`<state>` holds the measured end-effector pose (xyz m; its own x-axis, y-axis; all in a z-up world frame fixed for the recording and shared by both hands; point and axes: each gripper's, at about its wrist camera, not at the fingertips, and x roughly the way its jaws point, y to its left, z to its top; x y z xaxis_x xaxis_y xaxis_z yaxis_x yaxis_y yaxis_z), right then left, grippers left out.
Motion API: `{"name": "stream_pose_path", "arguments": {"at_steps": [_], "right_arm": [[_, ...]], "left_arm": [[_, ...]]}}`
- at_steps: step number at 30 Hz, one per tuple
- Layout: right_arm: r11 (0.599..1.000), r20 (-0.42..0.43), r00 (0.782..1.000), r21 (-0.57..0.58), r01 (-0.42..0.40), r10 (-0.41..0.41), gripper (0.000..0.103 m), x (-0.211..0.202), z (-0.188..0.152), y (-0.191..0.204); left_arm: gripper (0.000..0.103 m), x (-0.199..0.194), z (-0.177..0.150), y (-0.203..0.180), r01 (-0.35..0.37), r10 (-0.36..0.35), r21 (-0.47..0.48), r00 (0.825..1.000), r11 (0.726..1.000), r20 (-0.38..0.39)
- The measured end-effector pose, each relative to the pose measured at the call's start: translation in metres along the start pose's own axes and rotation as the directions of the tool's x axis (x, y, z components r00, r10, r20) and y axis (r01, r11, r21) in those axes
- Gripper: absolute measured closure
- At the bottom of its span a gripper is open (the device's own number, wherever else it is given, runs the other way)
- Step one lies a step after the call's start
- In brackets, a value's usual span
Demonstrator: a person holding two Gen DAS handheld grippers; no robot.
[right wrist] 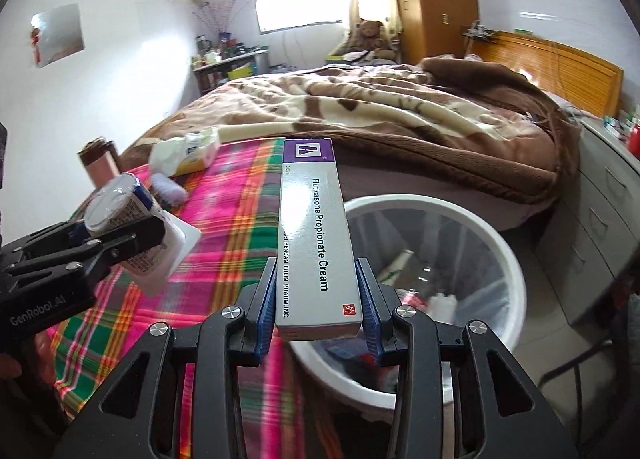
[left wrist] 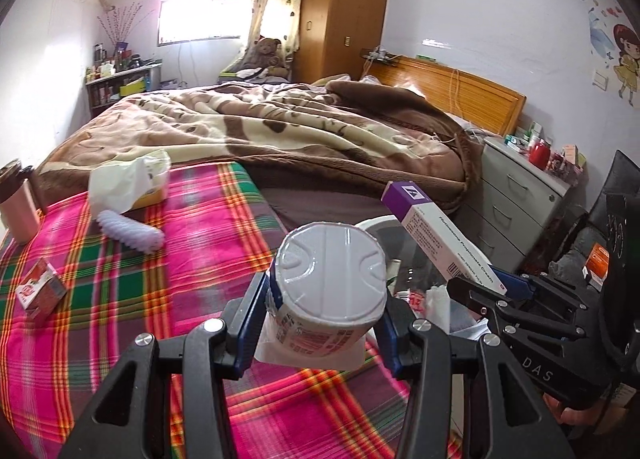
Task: Collect trash
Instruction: 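Carry the cup with the left tool while the right tool carries the cream box over the wastebasket, then open the left tool to drop the cup while the right tool drops the cream box into the basket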
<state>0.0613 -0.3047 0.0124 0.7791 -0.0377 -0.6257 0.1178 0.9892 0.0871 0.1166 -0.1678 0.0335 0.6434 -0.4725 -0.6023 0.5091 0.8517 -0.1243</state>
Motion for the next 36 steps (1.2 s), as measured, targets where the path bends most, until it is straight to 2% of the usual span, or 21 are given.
{"name": "stream_pose_path", "arguments": {"at_steps": [6,14,28,30,35,36], "right_arm": [[0.996,-0.022,0.998,0.065,0.065,-0.063,0.065,0.002,-0.004,-0.027],[0.985,-0.051,0.990,0.113,0.134,-0.129,0.065,0.007,-0.010,-0.051],[0.972,-0.135,0.976,0.143,0.189,-0.170,0.065,0.021,-0.022,-0.076],[0.969,-0.142,0.972,0.141,0.205,-0.185,0.065,0.021,-0.023,-0.077],[0.966,-0.157,0.968,0.139,0.218,-0.196,0.064,0.023,-0.024,-0.080],[0.966,-0.157,0.968,0.142,0.217,-0.194,0.061,0.024,-0.024,-0.080]], "left_arm": [[0.052,0.018,0.006,-0.028,0.048,-0.047,0.033,0.999,0.998,-0.017],[0.052,0.045,0.010,-0.052,0.074,-0.071,0.048,0.996,0.996,-0.058],[0.051,0.076,0.012,-0.080,0.110,-0.102,0.071,0.989,0.991,-0.106],[0.038,0.077,0.012,-0.081,0.110,-0.102,0.074,0.989,0.991,-0.107],[0.035,0.075,0.012,-0.078,0.117,-0.110,0.069,0.989,0.991,-0.103],[0.033,0.074,0.012,-0.077,0.117,-0.109,0.066,0.989,0.991,-0.102]]}}
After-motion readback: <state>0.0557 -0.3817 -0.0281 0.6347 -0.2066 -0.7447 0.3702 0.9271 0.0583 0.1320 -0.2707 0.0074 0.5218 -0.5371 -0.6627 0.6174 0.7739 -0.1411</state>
